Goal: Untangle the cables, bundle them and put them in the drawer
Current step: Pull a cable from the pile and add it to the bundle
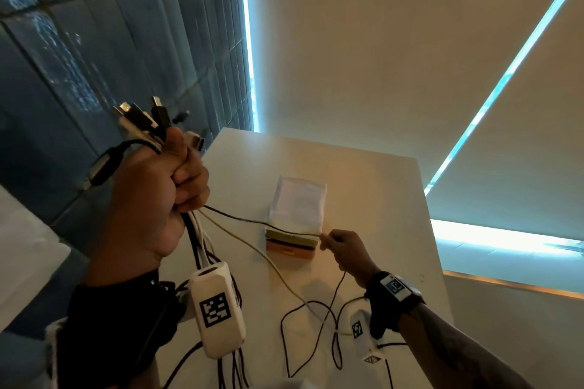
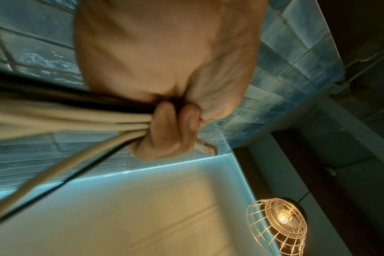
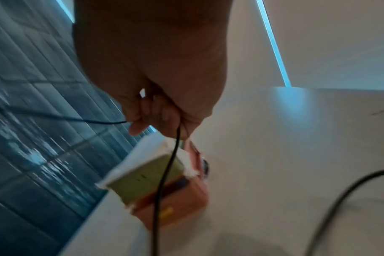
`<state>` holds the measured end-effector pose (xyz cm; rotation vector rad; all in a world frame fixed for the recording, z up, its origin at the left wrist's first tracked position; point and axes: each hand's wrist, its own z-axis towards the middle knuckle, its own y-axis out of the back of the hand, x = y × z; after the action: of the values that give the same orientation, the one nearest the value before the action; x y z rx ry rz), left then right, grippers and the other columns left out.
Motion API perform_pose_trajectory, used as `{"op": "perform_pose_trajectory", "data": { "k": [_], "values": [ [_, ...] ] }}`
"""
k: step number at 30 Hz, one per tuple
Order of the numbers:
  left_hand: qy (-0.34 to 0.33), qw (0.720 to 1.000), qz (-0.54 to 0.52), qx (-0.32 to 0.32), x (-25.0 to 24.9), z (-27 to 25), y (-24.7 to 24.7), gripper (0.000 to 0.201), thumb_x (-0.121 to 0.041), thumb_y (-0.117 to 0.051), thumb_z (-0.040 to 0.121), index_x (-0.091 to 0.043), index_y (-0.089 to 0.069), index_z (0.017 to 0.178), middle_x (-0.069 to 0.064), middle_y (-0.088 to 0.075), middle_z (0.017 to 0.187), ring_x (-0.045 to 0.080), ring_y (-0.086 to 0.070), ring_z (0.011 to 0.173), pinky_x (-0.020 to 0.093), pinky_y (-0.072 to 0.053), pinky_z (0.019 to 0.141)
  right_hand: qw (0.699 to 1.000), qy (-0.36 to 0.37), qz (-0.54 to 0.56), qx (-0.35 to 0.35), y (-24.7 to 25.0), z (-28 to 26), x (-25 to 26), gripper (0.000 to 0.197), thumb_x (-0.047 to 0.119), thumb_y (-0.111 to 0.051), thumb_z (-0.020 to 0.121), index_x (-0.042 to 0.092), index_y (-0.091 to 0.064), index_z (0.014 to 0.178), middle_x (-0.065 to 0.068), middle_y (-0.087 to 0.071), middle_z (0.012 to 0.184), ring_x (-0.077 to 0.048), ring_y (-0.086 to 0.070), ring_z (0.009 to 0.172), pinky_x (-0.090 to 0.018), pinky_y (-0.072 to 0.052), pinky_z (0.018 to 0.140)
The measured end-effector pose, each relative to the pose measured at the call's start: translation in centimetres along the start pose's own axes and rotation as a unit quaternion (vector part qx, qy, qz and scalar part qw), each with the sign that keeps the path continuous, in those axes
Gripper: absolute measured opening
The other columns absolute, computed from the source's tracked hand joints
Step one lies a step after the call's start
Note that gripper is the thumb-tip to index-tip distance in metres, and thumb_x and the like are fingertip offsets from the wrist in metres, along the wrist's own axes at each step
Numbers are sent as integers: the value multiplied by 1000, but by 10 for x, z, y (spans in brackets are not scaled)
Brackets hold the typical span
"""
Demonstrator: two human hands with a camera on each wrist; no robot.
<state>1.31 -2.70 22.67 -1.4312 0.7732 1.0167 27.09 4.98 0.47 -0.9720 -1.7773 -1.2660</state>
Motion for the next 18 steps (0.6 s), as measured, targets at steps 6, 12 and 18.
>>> {"op": "perform_pose_trajectory", "data": {
  "k": [6,12,18],
  "values": [
    [57,997,-11,-57,24,6,-15,33,-27,-30,104,-18,-41,75,-5,-39,46,6,-34,31,13,-27,36,967,93,238,7,8,-17,101,21,19,-48,101,4,-58,90,3,-38,57,-8,-28,42,-20,-25,39],
    [115,993,-2,-42,38,8,-24,31,-32,-23,105,-18,-47,91,12,-74,74,25,-73,67,29,-59,55,920,291,235,119,11,-64,172,15,7,-46,99,0,-56,91,12,-44,53,-4,-30,42,-17,-28,40],
    [70,986,-145,40,32,3,-24,42,-32,-26,103,-17,-54,75,3,-64,68,20,-68,71,37,-59,73,926,303,140,176,12,-62,153,21,0,-46,98,7,-59,84,19,-56,56,3,-42,45,-6,-34,48]
  ]
}}
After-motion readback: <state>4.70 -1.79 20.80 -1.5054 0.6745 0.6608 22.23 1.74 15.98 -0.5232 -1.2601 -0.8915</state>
